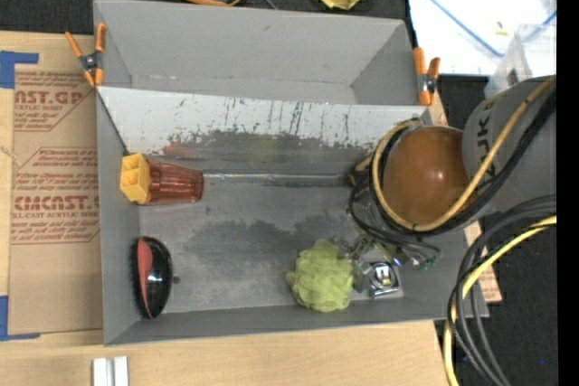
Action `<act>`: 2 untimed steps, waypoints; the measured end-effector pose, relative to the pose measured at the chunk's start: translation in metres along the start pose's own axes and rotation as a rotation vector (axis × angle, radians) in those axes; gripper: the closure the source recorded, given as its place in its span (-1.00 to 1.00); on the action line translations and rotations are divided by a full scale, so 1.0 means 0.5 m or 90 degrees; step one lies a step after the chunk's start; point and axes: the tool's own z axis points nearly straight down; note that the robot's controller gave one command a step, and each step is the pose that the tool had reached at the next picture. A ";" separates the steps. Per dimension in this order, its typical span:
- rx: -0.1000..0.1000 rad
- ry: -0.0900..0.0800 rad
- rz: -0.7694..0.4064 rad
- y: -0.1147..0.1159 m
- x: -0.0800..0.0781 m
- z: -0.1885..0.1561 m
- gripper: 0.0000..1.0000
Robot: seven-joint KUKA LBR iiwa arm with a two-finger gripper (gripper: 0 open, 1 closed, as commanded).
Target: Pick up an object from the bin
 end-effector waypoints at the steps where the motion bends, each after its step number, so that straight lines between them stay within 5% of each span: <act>1: 0.001 0.002 0.003 -0.010 -0.023 0.017 1.00; 2: 0.001 0.002 0.003 -0.010 -0.024 0.017 1.00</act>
Offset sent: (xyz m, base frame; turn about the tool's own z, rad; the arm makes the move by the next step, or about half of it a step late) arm 0.0000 0.0000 0.0000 0.0000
